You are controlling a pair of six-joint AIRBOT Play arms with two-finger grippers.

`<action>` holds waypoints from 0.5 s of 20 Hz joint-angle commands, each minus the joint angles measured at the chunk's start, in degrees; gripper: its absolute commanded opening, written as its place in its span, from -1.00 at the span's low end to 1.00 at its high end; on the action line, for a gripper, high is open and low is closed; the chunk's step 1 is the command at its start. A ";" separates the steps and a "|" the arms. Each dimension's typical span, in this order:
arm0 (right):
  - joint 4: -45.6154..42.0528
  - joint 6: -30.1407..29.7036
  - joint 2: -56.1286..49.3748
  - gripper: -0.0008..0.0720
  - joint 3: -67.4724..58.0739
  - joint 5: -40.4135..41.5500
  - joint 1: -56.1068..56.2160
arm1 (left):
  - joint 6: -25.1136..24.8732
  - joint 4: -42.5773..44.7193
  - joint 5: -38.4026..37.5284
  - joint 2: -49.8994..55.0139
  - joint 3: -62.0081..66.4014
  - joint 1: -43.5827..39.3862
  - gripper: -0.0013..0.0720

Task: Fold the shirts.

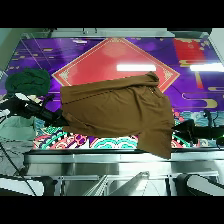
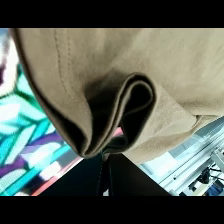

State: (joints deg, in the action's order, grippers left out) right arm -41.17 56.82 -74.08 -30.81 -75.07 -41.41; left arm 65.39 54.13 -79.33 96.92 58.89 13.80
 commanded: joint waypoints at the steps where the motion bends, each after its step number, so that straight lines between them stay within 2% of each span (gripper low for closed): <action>1: 3.13 -1.33 0.24 0.35 -0.98 -2.95 -0.04 | 0.00 -0.15 -0.57 -0.04 0.07 0.04 -0.90; 5: -5.62 0.90 -0.98 0.35 -0.96 3.34 -0.04 | 0.00 -0.15 -0.74 -0.04 0.07 0.04 -0.90; 10: -3.13 -4.31 -7.56 0.35 -0.81 3.74 2.27 | 0.00 -0.20 -1.14 -0.04 0.07 0.02 -0.90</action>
State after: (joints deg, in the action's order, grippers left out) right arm -43.86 55.66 -78.24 -31.75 -73.10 -40.64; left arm 65.39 54.13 -80.14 96.92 58.89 13.80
